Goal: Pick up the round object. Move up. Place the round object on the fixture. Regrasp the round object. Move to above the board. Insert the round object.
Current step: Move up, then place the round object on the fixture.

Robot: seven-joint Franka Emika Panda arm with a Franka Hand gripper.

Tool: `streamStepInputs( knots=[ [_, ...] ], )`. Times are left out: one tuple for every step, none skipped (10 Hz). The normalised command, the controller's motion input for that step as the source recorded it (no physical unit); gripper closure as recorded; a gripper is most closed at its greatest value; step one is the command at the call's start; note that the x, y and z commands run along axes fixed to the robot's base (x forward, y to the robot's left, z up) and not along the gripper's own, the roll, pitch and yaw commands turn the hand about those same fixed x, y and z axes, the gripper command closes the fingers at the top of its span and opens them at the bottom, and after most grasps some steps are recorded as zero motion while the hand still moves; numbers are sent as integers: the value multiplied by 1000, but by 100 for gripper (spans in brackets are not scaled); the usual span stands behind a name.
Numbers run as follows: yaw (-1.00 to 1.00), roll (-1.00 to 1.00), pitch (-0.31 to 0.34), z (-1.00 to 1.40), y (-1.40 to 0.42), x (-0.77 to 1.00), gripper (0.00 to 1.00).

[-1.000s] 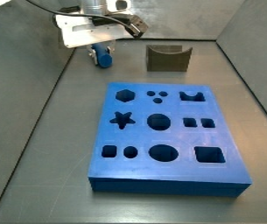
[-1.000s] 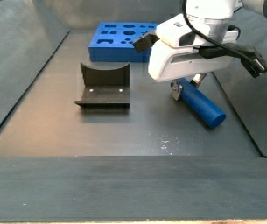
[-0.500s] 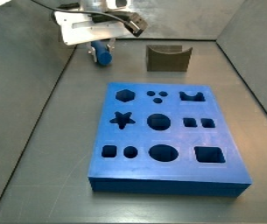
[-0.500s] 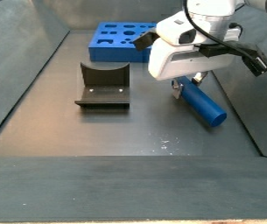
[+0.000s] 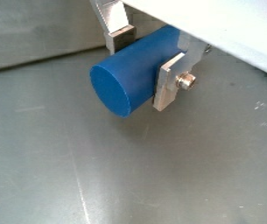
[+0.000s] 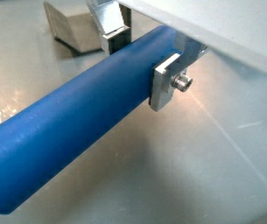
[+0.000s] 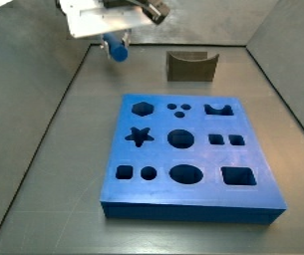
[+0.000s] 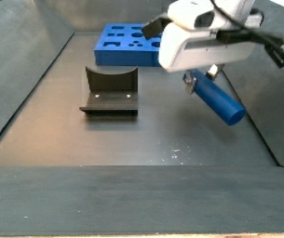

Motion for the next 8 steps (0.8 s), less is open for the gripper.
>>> streamStepInputs(
  knots=[
    [-19, 59, 67, 380, 15, -20, 100],
    [-21, 75, 63, 259, 15, -27, 100],
    [0, 0, 0, 1000, 0, 0, 100],
    [11, 8, 5, 1000, -1, 11, 100],
    [11, 12, 29, 1000, 2, -1, 100],
    [10, 22, 41, 1000, 7, -7, 100],
    [6, 35, 51, 1000, 10, -13, 100],
    [-1, 55, 60, 1000, 12, -20, 100]
  ],
)
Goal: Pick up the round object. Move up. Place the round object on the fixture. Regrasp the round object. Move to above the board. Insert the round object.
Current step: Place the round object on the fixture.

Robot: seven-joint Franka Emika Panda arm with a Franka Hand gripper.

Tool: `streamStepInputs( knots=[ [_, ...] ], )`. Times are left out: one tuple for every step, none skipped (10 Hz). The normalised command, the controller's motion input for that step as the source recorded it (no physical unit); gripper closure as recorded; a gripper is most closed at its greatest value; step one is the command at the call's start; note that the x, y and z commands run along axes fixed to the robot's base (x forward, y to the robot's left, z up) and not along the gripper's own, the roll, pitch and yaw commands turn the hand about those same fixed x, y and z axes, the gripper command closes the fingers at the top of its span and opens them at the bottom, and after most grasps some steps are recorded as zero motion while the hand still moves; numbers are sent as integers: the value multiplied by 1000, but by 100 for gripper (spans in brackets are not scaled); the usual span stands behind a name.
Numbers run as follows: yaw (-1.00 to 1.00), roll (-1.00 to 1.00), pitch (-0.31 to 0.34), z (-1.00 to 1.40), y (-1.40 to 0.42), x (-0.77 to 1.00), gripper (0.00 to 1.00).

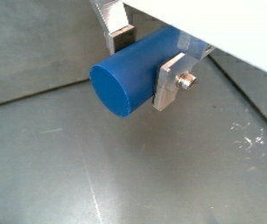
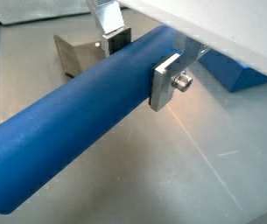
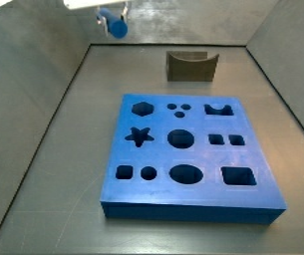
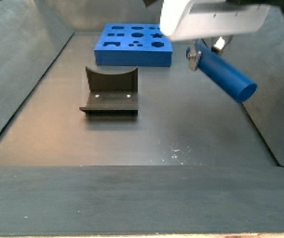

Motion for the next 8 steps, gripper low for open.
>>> streamStepInputs(
  knots=[
    [-5, 71, 66, 1000, 16, -24, 100],
    [-4, 80, 70, 1000, 18, -26, 100],
    [4, 99, 79, 814, 17, -21, 100],
    [7, 105, 83, 730, 15, -17, 100],
    [16, 110, 95, 563, 13, -10, 100],
    [21, 113, 104, 436, 10, -3, 100],
    [27, 106, 110, 266, 9, 5, 100],
    [27, 96, 113, 177, 4, 4, 100]
  ],
)
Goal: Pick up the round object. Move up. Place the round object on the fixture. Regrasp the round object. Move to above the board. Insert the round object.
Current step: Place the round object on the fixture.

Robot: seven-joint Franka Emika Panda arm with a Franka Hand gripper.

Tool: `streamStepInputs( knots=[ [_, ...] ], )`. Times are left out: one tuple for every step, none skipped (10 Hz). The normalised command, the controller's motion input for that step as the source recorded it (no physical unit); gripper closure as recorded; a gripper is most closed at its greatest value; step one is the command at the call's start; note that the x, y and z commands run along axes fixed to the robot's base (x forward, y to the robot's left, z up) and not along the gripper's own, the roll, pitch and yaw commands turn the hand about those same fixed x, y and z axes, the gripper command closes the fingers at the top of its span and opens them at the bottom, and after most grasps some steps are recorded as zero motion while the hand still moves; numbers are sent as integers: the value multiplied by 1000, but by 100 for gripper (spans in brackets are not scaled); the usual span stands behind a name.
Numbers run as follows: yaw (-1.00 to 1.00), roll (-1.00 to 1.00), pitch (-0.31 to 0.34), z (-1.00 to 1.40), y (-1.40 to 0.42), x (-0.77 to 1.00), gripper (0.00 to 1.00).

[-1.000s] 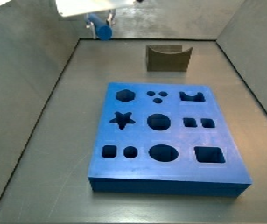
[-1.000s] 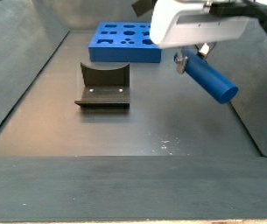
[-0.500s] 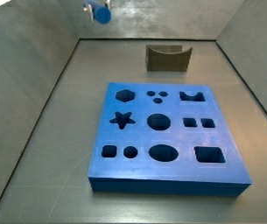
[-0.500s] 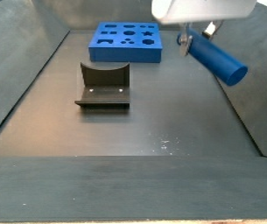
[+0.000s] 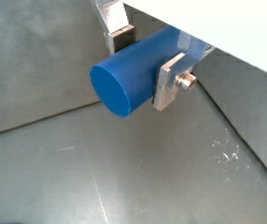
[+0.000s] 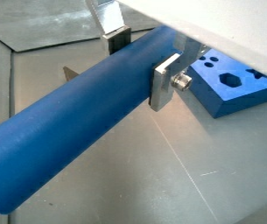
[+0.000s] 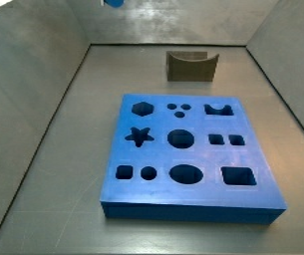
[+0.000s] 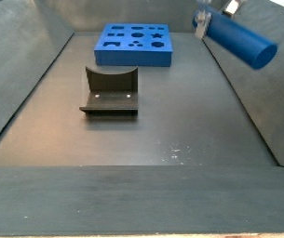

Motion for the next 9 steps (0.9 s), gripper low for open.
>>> streamStepInputs(
  knots=[
    [-1000, 218, 97, 294, -103, 1000, 100],
    [-1000, 216, 102, 289, -103, 1000, 100],
    [-1000, 205, 150, 265, -89, 1000, 100],
    [-1000, 209, 188, 249, -81, 1000, 100],
    [-996, 232, 242, 234, -79, 1000, 100],
    [-744, 201, 243, 221, -70, 1000, 100],
    [-429, 147, 236, 202, -64, 1000, 100],
    [-255, 110, 223, 185, -58, 1000, 100],
    [-185, 87, 210, 176, -52, 1000, 100]
  ],
)
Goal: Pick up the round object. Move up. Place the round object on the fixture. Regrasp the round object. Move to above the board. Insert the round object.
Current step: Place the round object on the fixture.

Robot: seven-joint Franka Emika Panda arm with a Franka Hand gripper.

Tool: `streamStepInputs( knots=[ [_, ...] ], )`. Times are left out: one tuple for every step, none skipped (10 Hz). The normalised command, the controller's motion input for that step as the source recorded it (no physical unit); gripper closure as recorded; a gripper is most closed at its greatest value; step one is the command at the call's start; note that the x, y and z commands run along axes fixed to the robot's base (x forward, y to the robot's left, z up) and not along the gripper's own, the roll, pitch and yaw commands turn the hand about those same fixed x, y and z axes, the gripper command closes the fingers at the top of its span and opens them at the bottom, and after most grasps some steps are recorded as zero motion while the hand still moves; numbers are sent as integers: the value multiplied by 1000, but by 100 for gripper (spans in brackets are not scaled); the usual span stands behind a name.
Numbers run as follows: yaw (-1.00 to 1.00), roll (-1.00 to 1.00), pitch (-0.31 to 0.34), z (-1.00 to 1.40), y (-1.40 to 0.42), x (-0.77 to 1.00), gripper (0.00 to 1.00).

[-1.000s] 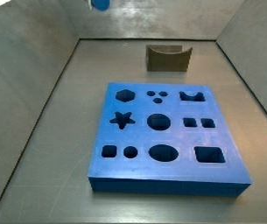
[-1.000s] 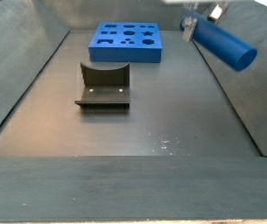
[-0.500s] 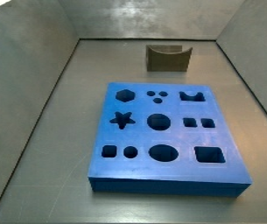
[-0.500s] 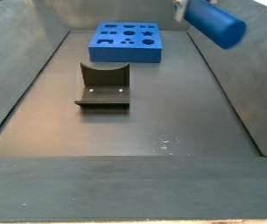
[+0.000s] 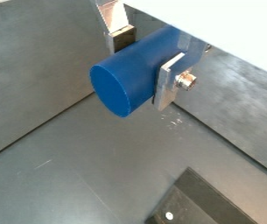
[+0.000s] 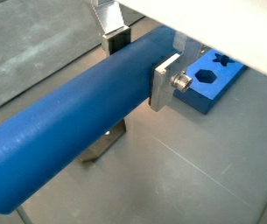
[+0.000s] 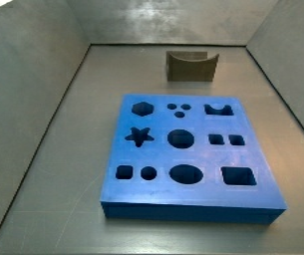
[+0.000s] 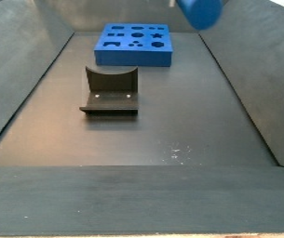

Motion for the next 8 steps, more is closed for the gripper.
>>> streamStepInputs(
  knots=[
    [-91, 50, 189, 154, -43, 1000, 100],
    [-62, 44, 179, 146, -40, 1000, 100],
    [-38, 36, 168, 130, -33, 1000, 100],
    [-27, 31, 160, 120, -29, 1000, 100],
    [-15, 24, 155, 107, -25, 1000, 100],
    [-8, 20, 158, 98, -23, 1000, 100],
    [78, -1000, 41, -565, -3, 1000, 100],
    [76, -1000, 38, -586, 3, 1000, 100]
  ],
)
